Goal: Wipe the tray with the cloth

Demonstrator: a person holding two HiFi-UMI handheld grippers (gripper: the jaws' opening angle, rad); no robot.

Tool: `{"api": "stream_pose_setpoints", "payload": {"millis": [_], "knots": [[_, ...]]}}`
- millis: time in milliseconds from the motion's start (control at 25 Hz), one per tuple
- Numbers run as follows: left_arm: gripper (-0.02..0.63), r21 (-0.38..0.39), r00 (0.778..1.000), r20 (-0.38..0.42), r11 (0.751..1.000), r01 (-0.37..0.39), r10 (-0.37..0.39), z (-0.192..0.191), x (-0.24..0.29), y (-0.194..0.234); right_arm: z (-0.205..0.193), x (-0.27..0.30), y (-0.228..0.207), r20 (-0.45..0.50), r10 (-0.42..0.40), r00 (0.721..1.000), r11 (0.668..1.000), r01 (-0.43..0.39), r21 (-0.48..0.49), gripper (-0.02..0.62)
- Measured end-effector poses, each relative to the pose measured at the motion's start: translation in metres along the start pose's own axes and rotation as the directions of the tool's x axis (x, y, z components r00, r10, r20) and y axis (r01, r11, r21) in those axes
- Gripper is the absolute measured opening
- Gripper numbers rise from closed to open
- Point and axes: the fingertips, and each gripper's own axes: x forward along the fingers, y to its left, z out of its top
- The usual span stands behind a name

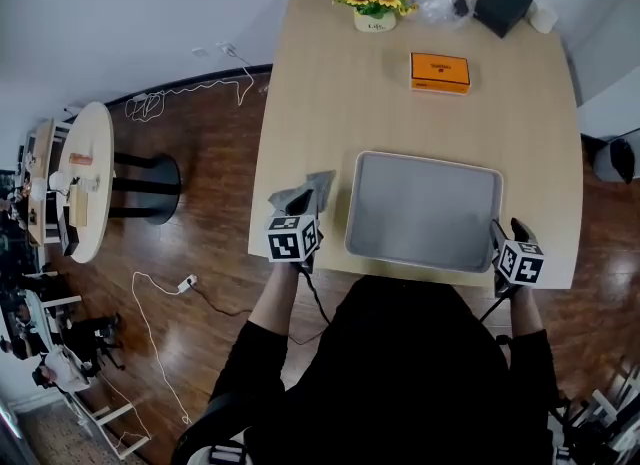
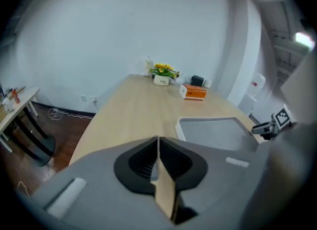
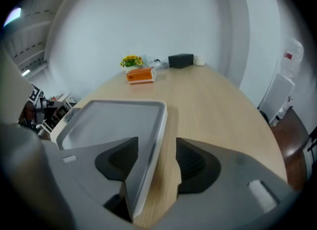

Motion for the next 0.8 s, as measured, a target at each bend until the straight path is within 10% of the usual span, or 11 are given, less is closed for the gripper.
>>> {"api": "stream_pose_setpoints", "payload": {"millis": [120,320,440,520,800], "knots": [[0.222,-0.023,0.995,-0.083,0.998,-0.062,0.060,-0.023,0.009,0.023,-0.031,0.011,0.003,-0.091,0.022,0.996,0.999,-0.018,0.038,0.187],[0.337,-0.020,0.962,-0.227,0.987,-0.162,0.153,-0.056,0.034,0.060,-0.036,0.011,0.013,-0.094,0.062,0.994,0.997,-0.057,0.061,0.089],[0.309,-0.036,0.942,-0.312,0.989,-0.144,0.126,-0.064,0.051,0.058,-0.036,0.011,0.014,-0.097,0.076,0.992,0.995,-0.069,0.065,0.089],[0.000,-0.040,0.946,-0.309,0.992,-0.118,0.100,-0.056,0.054,0.049,-0.037,0.011,0.015,-0.095,0.073,0.993,0.996,-0.066,0.066,0.089],[0.002,0.228,0.985,-0.170,0.974,0.007,0.032,0.020,0.058,-0.034,-0.036,0.010,0.016,-0.075,0.059,0.995,0.997,-0.055,0.061,0.091]]}}
